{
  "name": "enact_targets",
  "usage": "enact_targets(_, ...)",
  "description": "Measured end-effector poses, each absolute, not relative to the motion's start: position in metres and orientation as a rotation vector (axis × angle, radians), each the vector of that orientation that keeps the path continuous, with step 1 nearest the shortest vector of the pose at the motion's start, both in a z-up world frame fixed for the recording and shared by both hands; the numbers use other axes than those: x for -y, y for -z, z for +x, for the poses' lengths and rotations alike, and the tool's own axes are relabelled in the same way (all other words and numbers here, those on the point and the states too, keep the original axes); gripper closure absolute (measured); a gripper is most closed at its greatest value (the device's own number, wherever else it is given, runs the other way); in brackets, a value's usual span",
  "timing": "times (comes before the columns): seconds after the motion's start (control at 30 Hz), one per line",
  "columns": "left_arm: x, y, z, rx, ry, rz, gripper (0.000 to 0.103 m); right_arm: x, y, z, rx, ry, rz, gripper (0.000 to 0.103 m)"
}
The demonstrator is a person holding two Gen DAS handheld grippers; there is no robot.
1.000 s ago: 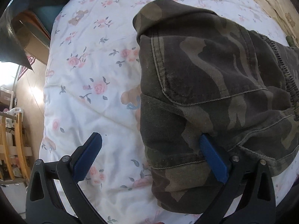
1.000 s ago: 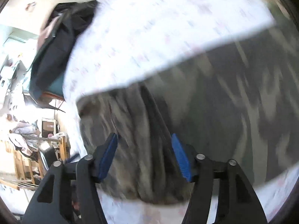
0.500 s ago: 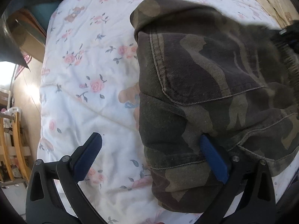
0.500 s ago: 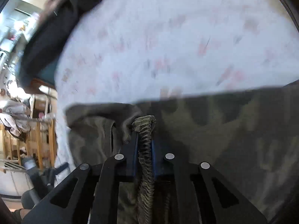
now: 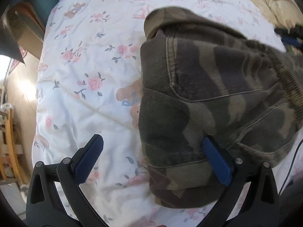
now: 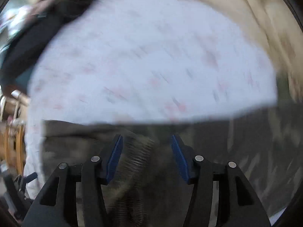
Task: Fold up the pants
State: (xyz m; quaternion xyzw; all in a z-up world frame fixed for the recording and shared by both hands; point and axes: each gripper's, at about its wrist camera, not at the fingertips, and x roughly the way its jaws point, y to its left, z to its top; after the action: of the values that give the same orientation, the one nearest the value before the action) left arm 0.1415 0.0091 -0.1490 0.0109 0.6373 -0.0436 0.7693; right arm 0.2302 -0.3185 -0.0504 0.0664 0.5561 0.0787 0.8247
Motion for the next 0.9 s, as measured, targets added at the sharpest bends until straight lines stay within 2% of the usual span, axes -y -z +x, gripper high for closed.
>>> enact_targets(0.13,-0.008,0.154,0.138,-1.402,0.108,0.008,0.0,0.216,0.028,0.244,-1.177,-0.483,-0.02,0.049)
enact_targets(0.27,-0.021,0.173,0.136,-1.449,0.088,-0.127,0.0,0.132,0.054,0.259,-1.238,-0.648,-0.181,0.05)
enact_targets(0.43,-0.03,0.195,0.138,-1.494,0.09,-0.159,0.0,0.093,0.081,0.262,-1.304,-0.705,-0.341,0.052)
enact_targets(0.47,-0.027,0.196,0.138,-1.492,0.084,-0.146,0.0,0.081,0.092,0.266,-1.319,-0.701,-0.368,0.056)
enact_targets(0.53,-0.023,0.197,0.138,-1.486,0.075,-0.12,0.0,0.067,0.109,0.272,-1.368,-0.712,-0.432,0.092)
enact_targets(0.6,-0.012,0.201,0.138,-1.478,0.076,-0.075,0.0,0.064,0.109,0.273,-1.373,-0.728,-0.429,0.098)
enact_targets(0.73,-0.002,0.205,0.137,-1.465,0.077,-0.054,0.0,0.085,0.082,0.286,-1.316,-0.7,-0.275,0.1)
enact_targets(0.9,0.005,0.206,0.129,-1.459,0.074,-0.035,0.0,0.109,0.112,0.321,-1.352,-0.527,-0.137,0.102)
